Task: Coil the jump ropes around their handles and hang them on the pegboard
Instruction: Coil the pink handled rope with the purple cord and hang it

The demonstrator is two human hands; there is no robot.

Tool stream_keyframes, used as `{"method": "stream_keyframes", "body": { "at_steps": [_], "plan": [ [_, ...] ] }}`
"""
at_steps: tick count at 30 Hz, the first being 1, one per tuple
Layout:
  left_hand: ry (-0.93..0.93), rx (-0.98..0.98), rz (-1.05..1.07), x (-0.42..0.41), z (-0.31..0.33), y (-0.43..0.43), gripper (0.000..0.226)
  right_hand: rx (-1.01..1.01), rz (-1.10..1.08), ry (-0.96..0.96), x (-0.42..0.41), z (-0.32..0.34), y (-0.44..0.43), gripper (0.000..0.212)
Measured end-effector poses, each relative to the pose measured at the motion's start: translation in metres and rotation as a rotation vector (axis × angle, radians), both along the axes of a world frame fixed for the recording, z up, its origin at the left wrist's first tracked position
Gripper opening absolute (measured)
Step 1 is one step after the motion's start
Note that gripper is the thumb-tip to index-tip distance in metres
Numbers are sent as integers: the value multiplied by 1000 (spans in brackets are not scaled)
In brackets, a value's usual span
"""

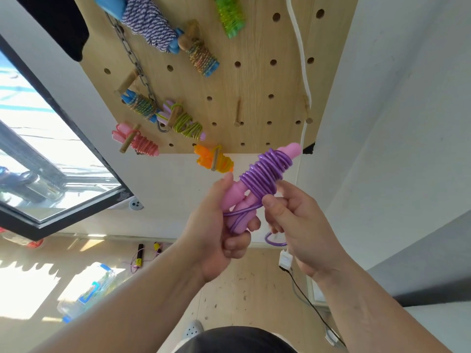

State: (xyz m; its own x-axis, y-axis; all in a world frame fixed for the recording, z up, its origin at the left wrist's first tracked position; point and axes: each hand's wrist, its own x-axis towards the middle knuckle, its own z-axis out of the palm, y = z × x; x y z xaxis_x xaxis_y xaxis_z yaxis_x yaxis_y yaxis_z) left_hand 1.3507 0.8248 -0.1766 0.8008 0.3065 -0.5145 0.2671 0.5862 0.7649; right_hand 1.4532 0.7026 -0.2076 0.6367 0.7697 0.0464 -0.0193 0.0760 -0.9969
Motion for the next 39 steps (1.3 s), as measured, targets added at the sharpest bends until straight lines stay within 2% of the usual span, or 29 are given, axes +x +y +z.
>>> {"method": "stream_keyframes", "body": {
  "at_steps": [2,4,6,8,11,12,14,15,16,18,20,22,24,27,30,32,34,36,39],
  "plan": [
    [17,-108,-63,0,0,3,63,-15,34,-36,5,-2,-2,35],
    [46,-131,-117,-2,-1,8,61,-77,36,-90,8,-4,-6,30],
    [72,-101,-148,-3,-3,11,61,-152,15,-154,8,-6,-7,28],
    [107,7,-117,-1,-4,8,65,-192,-26,-182,4,-8,-6,28],
    [81,429,50,1,-13,-1,51,-163,-103,-136,0,-9,-2,22],
    [34,644,69,-1,-18,-1,58,-141,-135,-101,-1,-8,-1,16],
    [-45,1178,-82,-5,-29,5,84,-114,-191,-3,-3,-5,1,21],
    [-60,1414,-158,-6,-34,9,88,-105,-196,61,-3,-3,2,23],
    [-76,1556,-191,-6,-36,12,85,-91,-187,126,-5,-1,2,23],
    [-100,1635,-146,-6,-37,18,73,-62,-152,198,-8,3,2,21],
    [-121,1660,-76,-6,-34,21,65,-57,-121,165,-10,6,3,22],
    [-116,1630,-40,-7,-30,25,58,-38,-48,141,-12,9,2,25],
    [-80,1500,18,-5,-23,26,44,28,34,226,-13,9,1,25],
    [16,1081,83,3,-12,20,22,39,1,283,-12,8,0,33],
    [29,631,96,9,-5,14,29,36,-127,189,-11,8,1,34],
    [15,413,109,8,-1,10,34,34,-206,136,-9,7,1,33],
    [-14,332,73,7,1,7,43,39,-266,130,-7,5,1,29],
    [-29,374,1,4,-1,5,53,51,-301,144,-8,4,1,25],
    [-56,319,-56,1,-1,5,52,95,-315,227,-13,4,2,27]
  ]
}}
